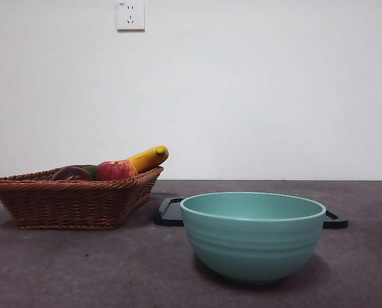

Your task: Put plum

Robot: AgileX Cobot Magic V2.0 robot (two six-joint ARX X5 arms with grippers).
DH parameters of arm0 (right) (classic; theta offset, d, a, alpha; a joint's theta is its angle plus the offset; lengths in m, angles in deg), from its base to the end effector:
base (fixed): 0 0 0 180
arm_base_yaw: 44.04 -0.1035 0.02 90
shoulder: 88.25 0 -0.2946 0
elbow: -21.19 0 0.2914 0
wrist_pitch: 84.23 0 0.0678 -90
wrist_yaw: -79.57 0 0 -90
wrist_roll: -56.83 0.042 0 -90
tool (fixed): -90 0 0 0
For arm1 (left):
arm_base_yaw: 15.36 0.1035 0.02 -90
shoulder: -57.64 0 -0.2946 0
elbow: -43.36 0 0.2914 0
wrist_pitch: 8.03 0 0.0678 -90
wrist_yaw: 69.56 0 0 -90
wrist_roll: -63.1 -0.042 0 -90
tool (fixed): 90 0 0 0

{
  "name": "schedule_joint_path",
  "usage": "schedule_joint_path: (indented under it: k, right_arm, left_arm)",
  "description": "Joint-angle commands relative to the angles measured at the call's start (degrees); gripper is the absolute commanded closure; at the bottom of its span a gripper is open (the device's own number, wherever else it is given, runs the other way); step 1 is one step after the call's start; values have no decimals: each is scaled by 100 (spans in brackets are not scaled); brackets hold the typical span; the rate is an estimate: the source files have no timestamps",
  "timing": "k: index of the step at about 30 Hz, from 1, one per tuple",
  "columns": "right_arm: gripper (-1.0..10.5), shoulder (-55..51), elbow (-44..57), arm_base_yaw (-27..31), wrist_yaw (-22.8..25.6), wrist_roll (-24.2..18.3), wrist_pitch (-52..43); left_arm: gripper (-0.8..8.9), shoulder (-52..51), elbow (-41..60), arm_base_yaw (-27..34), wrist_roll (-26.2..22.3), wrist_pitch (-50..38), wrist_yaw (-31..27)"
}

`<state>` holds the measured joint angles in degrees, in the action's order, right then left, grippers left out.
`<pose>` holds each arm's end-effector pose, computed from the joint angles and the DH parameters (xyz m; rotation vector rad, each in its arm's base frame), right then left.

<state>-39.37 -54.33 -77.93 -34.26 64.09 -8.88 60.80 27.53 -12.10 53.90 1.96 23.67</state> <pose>0.1207 0.1015 0.3763 0.0310 0.9396 0.8860 0.1197 0.0044 0.1888 0.1632 -0.0466 0.0043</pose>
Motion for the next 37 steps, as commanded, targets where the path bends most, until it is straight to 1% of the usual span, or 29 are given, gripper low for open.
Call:
schedule_joint_path:
  k: [1,7,17,22,37]
  right_arm:
    - [938,44,-103,-33,-15,-85,-61]
    - [938,44,-103,-31,-15,-85,-61]
    - [938,44,-103,-31,-15,-85,-61]
    - [938,44,-103,-31,-15,-85,-63]
    - [938,44,-103,-31,-15,-85,-63]
  left_arm:
    - [807,-107,131,15,-50,4,-48]
    - [807,-271,280,15,-7,306,-48]
    - [807,-299,330,15,142,1276,-48]
    - [807,-299,330,15,225,1263,-48]
    - [807,-299,328,15,223,1263,-48]
